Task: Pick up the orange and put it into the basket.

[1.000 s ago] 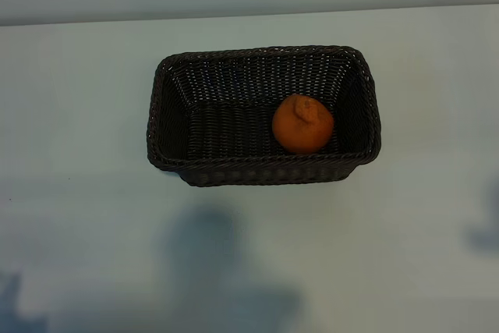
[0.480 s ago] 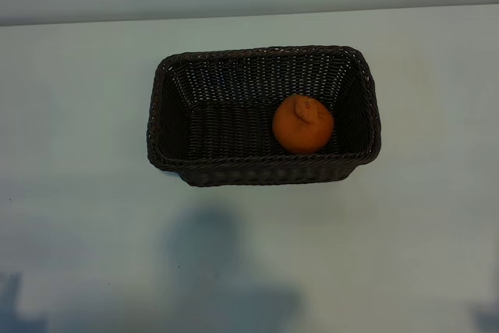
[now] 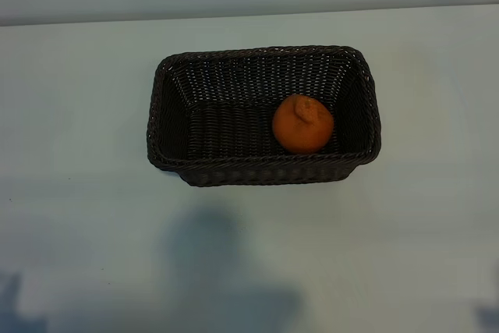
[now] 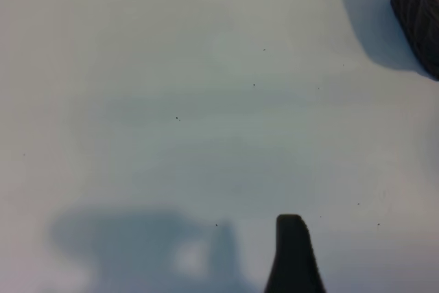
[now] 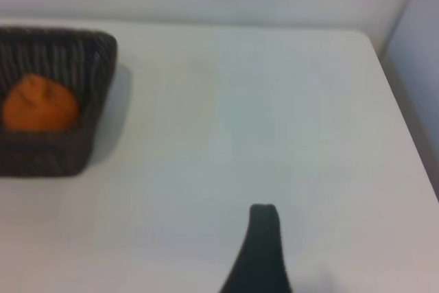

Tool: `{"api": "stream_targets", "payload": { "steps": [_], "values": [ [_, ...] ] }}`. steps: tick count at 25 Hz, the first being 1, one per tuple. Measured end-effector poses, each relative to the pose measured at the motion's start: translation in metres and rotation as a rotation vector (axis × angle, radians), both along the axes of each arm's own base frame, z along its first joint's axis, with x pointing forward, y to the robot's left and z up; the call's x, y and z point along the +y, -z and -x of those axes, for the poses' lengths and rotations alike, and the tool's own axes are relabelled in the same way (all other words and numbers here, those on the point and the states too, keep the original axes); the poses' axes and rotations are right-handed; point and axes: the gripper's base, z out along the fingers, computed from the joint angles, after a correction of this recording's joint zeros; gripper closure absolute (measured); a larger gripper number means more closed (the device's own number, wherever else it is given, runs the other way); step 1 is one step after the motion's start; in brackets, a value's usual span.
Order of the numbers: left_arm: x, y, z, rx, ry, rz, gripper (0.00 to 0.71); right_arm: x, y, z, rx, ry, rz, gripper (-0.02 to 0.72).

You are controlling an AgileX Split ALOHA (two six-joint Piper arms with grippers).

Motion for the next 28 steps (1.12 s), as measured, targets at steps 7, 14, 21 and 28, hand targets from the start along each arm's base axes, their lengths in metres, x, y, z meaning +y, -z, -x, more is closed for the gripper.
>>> {"api": "stream_targets", "payload": {
  "steps": [7, 14, 21, 28],
  "values": [
    [0.0, 0.0, 0.0, 0.0, 0.0, 0.0, 0.202, -0.004, 0.039, -0.023, 0.158, 0.0, -0.022, 0.108],
    [0.0, 0.0, 0.0, 0.0, 0.0, 0.0, 0.202, -0.005, 0.053, -0.031, 0.202, -0.021, 0.008, 0.108],
    [0.0, 0.0, 0.0, 0.0, 0.0, 0.0, 0.202, -0.004, 0.051, -0.033, 0.165, -0.03, 0.003, 0.108],
    [0.0, 0.0, 0.0, 0.0, 0.0, 0.0, 0.202, -0.004, 0.05, -0.035, 0.148, -0.029, -0.004, 0.108]
  ]
}}
